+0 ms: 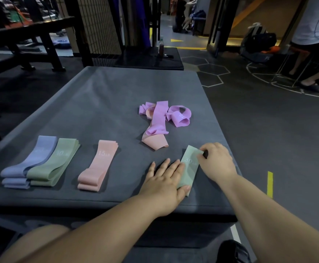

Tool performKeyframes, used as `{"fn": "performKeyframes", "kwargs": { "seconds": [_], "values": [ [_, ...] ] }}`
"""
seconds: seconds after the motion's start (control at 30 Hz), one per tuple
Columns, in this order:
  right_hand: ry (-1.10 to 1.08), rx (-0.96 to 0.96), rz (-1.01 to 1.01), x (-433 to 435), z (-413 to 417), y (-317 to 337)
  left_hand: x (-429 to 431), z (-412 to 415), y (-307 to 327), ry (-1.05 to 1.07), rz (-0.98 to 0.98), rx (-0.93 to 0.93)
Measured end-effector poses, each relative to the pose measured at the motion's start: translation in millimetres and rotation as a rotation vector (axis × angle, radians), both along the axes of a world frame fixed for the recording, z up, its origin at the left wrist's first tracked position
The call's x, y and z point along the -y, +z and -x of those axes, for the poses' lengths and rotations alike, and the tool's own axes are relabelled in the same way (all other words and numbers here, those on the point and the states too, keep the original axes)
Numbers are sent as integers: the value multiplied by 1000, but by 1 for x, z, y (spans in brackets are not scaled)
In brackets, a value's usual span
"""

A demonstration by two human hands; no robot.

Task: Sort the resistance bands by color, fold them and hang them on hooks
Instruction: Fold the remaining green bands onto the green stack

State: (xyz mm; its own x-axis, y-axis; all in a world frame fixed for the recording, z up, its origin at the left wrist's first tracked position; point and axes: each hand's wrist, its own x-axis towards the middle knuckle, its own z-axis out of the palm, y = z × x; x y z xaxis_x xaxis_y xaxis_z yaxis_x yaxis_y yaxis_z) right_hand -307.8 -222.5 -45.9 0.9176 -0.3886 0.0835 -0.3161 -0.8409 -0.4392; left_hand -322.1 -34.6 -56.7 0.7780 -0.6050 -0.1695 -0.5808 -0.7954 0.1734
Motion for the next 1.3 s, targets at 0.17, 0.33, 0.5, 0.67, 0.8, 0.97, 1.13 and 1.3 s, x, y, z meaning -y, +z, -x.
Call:
{"fn": "performKeyframes", "kwargs": {
  "seconds": [0.17, 0.33, 0.5, 0.67, 0.8, 0.97, 1.13, 1.3],
  "values": [
    [-12, 29, -206, -2, -2, 9, -1, 0, 2, 2, 16, -17],
    [-12, 98, -513, -2, -2, 15, -2, 0, 4, 47, 75, -43],
    [-13, 128, -841, -6, -2, 16, 2, 0, 6, 98, 107, -50],
    [0, 132, -971, -6, 0, 17, 3, -3, 8, 122, 181, -67],
    [2, 144, -991, -7, 0, 16, 4, -5, 16, 182, 304, -54],
    [-21, 161, -1006, -7, -2, 16, 7, -5, 24, 216, 348, -169],
    [-65, 158, -1015, -8, -6, 13, 2, -8, 29, 268, 459, -276],
    [-99, 166, -1036, -10, -11, 11, -5, -15, 28, 338, 589, -319]
  ]
}}
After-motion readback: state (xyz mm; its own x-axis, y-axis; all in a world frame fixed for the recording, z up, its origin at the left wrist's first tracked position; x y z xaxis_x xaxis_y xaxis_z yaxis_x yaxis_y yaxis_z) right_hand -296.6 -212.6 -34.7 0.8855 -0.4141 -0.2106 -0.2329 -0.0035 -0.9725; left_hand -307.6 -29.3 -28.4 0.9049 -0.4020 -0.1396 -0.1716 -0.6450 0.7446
